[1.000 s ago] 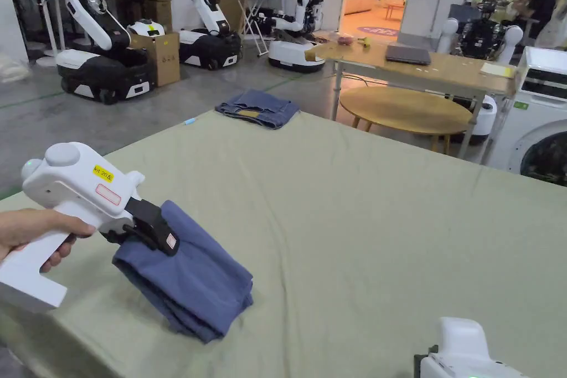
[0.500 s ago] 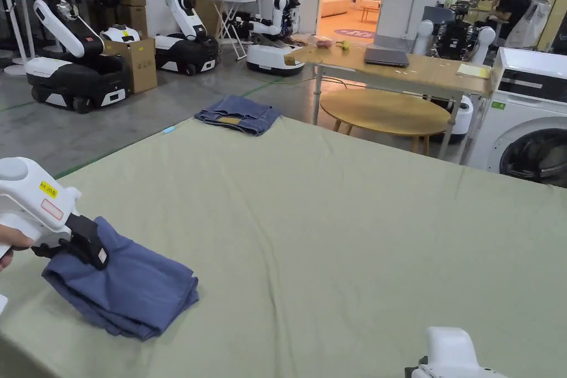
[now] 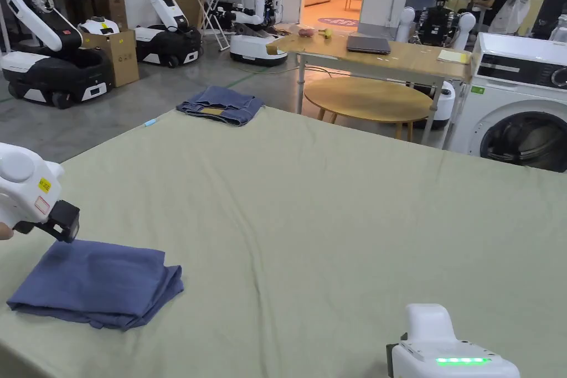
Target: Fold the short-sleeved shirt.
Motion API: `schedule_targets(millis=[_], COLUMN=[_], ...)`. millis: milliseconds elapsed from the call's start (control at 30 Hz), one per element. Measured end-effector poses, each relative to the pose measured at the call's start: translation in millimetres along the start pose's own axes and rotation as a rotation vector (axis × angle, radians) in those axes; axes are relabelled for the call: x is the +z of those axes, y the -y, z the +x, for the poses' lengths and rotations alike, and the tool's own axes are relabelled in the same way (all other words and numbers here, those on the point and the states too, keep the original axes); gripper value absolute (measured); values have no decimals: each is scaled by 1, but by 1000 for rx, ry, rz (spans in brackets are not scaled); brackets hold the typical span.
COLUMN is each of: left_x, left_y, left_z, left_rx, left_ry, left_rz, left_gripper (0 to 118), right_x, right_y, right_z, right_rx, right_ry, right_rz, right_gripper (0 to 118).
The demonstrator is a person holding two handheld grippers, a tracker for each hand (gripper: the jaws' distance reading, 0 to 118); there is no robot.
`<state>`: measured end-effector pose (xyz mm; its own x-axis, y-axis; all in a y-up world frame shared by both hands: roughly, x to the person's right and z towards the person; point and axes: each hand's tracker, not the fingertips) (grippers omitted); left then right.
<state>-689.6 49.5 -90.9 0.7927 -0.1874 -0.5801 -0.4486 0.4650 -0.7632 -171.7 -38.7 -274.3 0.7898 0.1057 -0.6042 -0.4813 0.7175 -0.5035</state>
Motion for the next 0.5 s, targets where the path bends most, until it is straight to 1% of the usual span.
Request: schedule_targets(millis=[33, 100, 200, 267, 367, 467, 500], left_x=[7, 21, 44, 58, 70, 77, 79], left_y=[1, 3, 14, 29, 52, 73, 80], left_z=[4, 18, 53, 92, 156, 216, 235], left_rx=[-36, -40, -51, -99, -197, -245, -238], left_ry=[-16, 8, 165, 234, 273, 368, 383], left_rz=[42, 103, 215, 275, 376, 465, 506], left_gripper=[68, 68, 68, 68, 68, 67, 66], right_x=[1, 4, 9, 15, 22, 30, 34], right_y=[0, 1, 2, 3, 5, 8, 9], right_z=[2, 6, 15, 22, 33, 48, 53], right_rx=[-5, -18, -43, -63, -88, -120, -135], right_ry=[-1, 1, 3, 9, 28, 51, 62], right_rz=[3, 12, 24, 44, 70, 101, 117], right_gripper=[0, 0, 0, 0, 0, 0, 0])
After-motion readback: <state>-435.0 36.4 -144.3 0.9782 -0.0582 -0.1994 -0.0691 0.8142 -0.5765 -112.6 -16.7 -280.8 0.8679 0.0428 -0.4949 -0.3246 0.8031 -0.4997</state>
